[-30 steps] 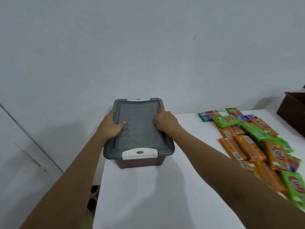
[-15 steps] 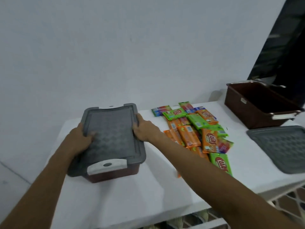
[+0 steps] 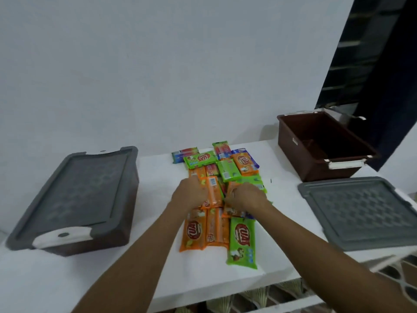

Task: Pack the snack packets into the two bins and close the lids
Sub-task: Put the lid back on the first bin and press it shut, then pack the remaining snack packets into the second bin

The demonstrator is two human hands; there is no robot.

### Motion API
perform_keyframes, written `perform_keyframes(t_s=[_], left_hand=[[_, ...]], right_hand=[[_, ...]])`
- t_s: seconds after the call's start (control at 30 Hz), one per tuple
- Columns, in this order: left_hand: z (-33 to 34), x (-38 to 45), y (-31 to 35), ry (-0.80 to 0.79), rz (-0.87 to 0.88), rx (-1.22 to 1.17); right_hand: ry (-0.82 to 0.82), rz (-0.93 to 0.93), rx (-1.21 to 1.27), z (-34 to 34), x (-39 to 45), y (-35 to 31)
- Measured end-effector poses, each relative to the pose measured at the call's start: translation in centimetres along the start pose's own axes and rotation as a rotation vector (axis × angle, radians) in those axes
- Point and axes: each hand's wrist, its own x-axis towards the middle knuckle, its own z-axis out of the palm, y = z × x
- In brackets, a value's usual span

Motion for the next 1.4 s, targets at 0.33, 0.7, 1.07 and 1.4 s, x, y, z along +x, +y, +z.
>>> perform_keyframes(t_s=[0.33, 0.7, 1.07, 1.4], left_hand=[[1.9, 5.3, 2.8, -0.26, -0.045, -0.054], [-0.7, 9.2, 20.8, -0.024, 0.163, -0.324], [12.5, 15.1, 36.5, 0.16, 0.211, 0.114], [18.9, 17.8, 37.6, -0.183, 0.237, 0.49]], right_hand=[[-0.339, -0.053, 0.126, -4.6, 2.5, 0.6], [0.031, 0.055, 0.419, -19.4, 10.5, 13.4], [-0.069, 0.132, 0.116, -20.8, 21.4, 24.4], [-0.175, -0.026, 0.026, -16.7, 25.1, 27.3]])
